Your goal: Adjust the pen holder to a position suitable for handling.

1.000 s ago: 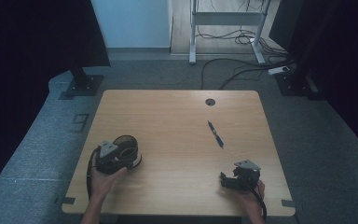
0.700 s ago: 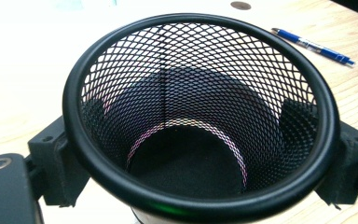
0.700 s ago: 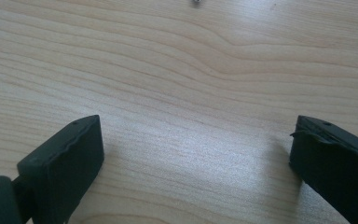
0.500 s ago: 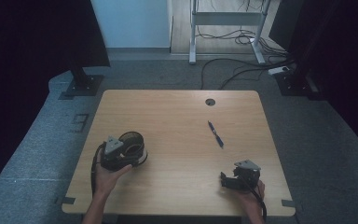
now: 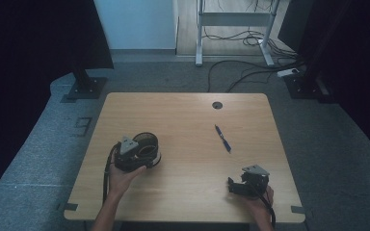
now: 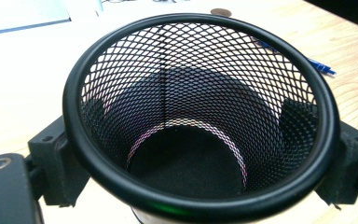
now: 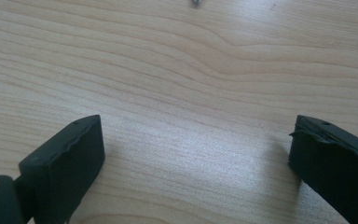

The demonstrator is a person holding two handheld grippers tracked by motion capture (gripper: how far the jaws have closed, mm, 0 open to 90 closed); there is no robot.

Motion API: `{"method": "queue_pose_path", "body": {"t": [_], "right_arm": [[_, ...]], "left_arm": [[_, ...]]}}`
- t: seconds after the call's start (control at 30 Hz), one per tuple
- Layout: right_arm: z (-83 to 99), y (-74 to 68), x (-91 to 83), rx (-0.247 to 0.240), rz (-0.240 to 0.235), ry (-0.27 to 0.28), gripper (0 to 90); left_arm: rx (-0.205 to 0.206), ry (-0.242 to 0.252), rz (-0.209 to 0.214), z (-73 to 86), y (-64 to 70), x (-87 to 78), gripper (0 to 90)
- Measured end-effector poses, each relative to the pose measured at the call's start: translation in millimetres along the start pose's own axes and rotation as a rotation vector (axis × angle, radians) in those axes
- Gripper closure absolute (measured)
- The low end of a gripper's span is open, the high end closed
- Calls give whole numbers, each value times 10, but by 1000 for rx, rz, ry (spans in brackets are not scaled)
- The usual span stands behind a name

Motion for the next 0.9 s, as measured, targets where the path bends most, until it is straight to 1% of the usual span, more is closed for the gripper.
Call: {"method": "queue_pose_path", "body": {"t": [0.03,0.07,0.17,0.2,0.27,0.3,0.37,0.47,0.53,0.6,0.63,0.67,0.83,0.9], "right_arm": [[0,0,0,0,0,0,26],[0,0,0,0,0,0,26],[-1,0,1,0,-1,0,26],[-1,0,1,0,-1,0,26],[-1,0,1,0,-1,0,26],[-1,0,1,0,-1,0,27],[-1,0,1,0,-1,1,27],[-1,0,1,0,-1,0,26],[-1,0,1,0,-1,0,27],[-1,0,1,0,-2,1,27],[-1,0,1,-1,-2,1,27],[-1,0,1,-1,-2,1,27],[-1,0,1,-1,-2,1,27],[-1,0,1,-1,-1,1,27]], "left_arm": [[0,0,0,0,0,0,96],[2,-4,3,-6,27,46,96],[5,-12,8,-13,70,113,96],[5,-12,8,-13,70,113,97],[12,-22,14,-14,115,177,96],[12,-22,14,-14,115,177,96],[8,-25,26,-19,169,239,96],[14,-28,31,-23,202,280,97],[24,-34,38,-36,266,365,96],[27,-36,43,-46,310,416,96],[27,-36,43,-46,310,416,97],[30,-35,51,-56,355,466,96],[41,-44,64,-62,439,561,96],[45,-46,73,-74,502,631,96]]}}
Point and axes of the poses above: each handheld gripper's, and its own axes: x roughly forward along the jaws, z roughly out of its underside, y roughly to its right, the point moved 4 cm from there along x, roughly forward along the jaws, and after that the axes turned 10 degrees about y, right-handed, at the moved point
